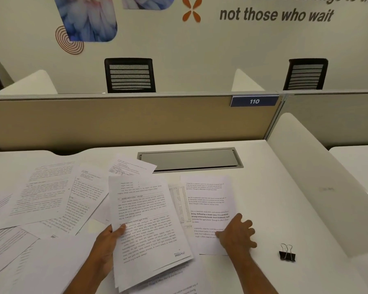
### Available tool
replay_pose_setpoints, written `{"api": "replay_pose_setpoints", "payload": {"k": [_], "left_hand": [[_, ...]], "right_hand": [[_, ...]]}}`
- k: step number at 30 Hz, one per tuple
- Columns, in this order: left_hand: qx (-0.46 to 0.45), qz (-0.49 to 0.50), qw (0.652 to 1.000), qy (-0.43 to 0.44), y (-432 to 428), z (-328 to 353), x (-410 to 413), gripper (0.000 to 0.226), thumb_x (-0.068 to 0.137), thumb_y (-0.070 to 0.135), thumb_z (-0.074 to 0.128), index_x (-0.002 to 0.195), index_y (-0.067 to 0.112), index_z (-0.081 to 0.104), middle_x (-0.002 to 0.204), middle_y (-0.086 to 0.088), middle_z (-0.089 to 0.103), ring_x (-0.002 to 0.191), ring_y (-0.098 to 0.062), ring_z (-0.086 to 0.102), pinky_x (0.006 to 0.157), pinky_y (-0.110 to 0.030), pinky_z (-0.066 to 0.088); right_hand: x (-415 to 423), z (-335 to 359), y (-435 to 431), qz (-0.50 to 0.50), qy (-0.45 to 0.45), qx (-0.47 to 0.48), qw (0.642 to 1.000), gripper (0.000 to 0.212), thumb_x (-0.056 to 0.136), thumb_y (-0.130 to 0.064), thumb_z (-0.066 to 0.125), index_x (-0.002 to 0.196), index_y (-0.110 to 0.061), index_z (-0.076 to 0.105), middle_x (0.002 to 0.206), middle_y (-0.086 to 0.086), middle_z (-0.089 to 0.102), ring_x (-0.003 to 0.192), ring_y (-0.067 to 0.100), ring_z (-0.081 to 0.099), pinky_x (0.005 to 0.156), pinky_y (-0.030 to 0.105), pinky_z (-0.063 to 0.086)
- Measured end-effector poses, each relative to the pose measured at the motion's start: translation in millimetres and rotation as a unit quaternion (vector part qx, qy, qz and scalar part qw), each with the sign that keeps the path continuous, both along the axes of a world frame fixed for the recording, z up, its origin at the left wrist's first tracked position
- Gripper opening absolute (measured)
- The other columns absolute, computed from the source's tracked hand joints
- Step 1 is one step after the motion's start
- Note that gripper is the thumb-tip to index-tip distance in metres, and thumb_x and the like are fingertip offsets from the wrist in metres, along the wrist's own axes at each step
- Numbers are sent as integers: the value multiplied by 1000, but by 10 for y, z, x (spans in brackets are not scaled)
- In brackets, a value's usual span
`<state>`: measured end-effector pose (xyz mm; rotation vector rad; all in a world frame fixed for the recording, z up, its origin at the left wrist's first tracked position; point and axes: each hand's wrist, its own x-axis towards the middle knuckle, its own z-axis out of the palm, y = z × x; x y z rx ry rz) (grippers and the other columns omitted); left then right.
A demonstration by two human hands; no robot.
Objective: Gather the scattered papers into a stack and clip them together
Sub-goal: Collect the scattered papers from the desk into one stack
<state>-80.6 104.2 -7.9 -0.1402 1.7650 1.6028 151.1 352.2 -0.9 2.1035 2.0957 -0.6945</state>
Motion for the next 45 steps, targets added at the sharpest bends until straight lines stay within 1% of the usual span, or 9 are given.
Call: {"api": "replay_pose_setpoints", "payload": {"k": [6,11,14,17,23,28,34,38,45], "left_hand": [[5,12,1000,-5,-53,35,11,25,100,15,61,124,16,67,109,-16,78,99,-44,73,88,-60,58],[17,7,1000,0,-105,97,0,18,100,15,61,116,19,69,103,-15,80,93,-43,74,84,-58,60],[41,10,999,-16,-151,133,-23,28,100,14,60,127,15,67,107,-13,80,99,-41,72,81,-51,60],[73,15,996,-43,-180,174,-32,32,99,13,60,131,13,66,110,-13,79,101,-37,71,78,-45,59],[129,2,987,-94,-159,307,67,31,100,12,58,130,14,67,119,-16,76,104,-36,68,71,-43,65],[130,-22,986,-101,-88,363,182,35,98,11,60,133,12,65,126,-19,73,106,-38,68,75,-46,65],[93,-23,992,-79,-177,369,242,35,97,19,64,131,10,68,122,-18,75,111,-40,69,94,-52,57],[76,-11,994,-79,-427,338,209,38,96,23,66,129,6,68,126,-22,72,118,-40,65,112,-57,44],[51,43,997,-43,-903,352,98,35,97,18,65,130,8,66,123,-17,73,118,-38,64,115,-54,41]], "right_hand": [[1,-18,15,-14,72,-21,997,74,77,-20,86,132,-7,40,132,21,45,119,39,55,89,45,57],[190,-89,185,-39,201,-35,978,55,83,-6,75,132,-3,50,129,22,64,114,40,65,92,41,52],[366,-108,284,-85,303,-52,948,38,86,-1,71,124,-1,63,122,21,70,102,34,65,83,35,50],[553,-70,339,-128,370,-42,919,31,90,0,68,121,1,67,109,18,73,95,33,67,90,45,58],[737,184,223,-166,443,138,870,27,97,-2,63,124,-1,66,115,20,72,103,39,69,87,43,57],[602,337,-97,-124,553,37,823,21,96,1,64,111,-12,70,103,12,76,88,29,72,71,27,61],[355,370,-580,-76,575,-139,802,19,93,0,69,110,-8,73,101,12,82,95,38,77,91,54,61],[189,382,-944,-37,564,-173,807,17,94,1,67,107,-8,74,98,9,83,91,35,78,85,49,62],[-62,362,-1505,50,498,-118,858,28,96,-7,62,97,-32,75,95,-10,81,89,16,77,78,34,65]]}}
